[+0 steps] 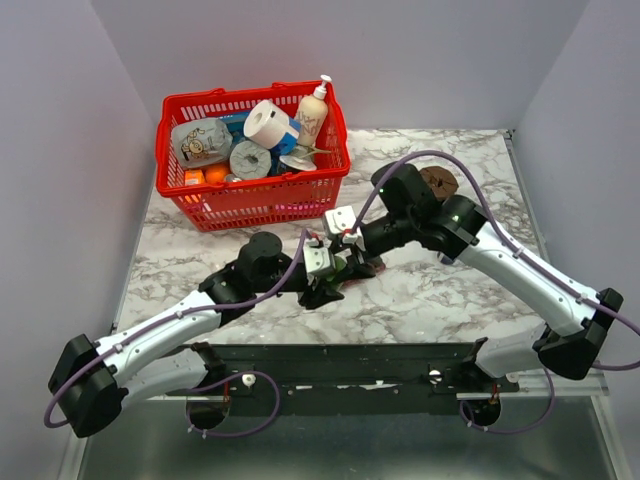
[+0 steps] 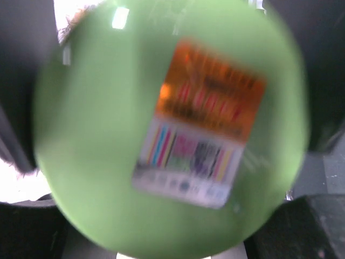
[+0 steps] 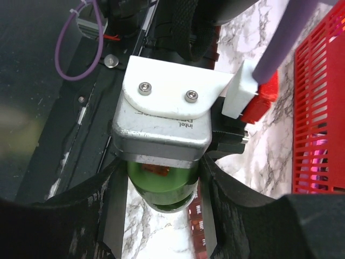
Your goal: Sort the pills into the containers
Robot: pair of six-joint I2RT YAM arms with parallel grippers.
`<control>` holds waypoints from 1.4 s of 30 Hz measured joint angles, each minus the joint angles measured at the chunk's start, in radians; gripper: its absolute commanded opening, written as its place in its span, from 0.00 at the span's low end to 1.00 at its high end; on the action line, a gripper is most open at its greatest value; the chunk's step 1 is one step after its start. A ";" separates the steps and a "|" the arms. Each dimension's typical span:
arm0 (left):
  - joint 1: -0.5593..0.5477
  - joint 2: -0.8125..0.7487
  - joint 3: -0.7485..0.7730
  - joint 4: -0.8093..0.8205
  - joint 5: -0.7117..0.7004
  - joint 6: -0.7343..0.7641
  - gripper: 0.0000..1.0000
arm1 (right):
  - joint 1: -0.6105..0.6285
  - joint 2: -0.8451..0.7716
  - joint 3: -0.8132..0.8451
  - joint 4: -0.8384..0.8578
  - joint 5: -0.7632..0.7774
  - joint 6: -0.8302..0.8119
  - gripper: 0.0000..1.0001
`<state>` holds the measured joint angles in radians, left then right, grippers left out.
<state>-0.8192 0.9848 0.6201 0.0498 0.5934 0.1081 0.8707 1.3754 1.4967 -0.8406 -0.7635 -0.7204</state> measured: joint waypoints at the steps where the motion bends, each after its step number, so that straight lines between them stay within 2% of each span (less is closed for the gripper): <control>1: 0.000 -0.005 -0.001 -0.001 -0.003 0.003 0.00 | -0.001 -0.002 0.006 0.000 -0.002 0.003 0.22; 8: 0.009 -0.051 -0.007 -0.036 -0.018 0.026 0.00 | -0.060 -0.054 0.036 -0.025 -0.039 0.018 0.21; 12: 0.013 -0.055 -0.007 -0.049 -0.019 0.037 0.00 | -0.174 -0.105 0.015 -0.008 -0.058 0.055 0.21; 14: 0.014 -0.058 -0.007 -0.058 -0.019 0.040 0.00 | -0.240 -0.138 -0.025 0.016 -0.047 0.076 0.21; 20: 0.017 -0.066 -0.007 -0.089 -0.019 0.048 0.00 | -0.411 -0.219 -0.313 0.125 0.116 0.129 0.22; 24: 0.019 -0.066 -0.007 -0.100 -0.019 0.053 0.00 | -0.499 -0.198 -0.522 0.209 0.244 0.154 0.22; 27: 0.019 -0.066 -0.007 -0.100 -0.019 0.056 0.00 | -0.552 -0.154 -0.599 0.253 0.320 0.155 0.23; 34: 0.019 -0.080 -0.013 -0.100 -0.019 0.057 0.00 | -0.611 -0.002 -0.628 0.381 0.417 0.151 0.27; 42: 0.019 -0.085 -0.022 -0.100 -0.019 0.057 0.00 | -0.647 0.103 -0.644 0.436 0.451 0.146 0.44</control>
<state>-0.8005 0.8993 0.5980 -0.0498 0.5747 0.1650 0.2237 1.4788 0.8532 -0.4049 -0.3130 -0.5739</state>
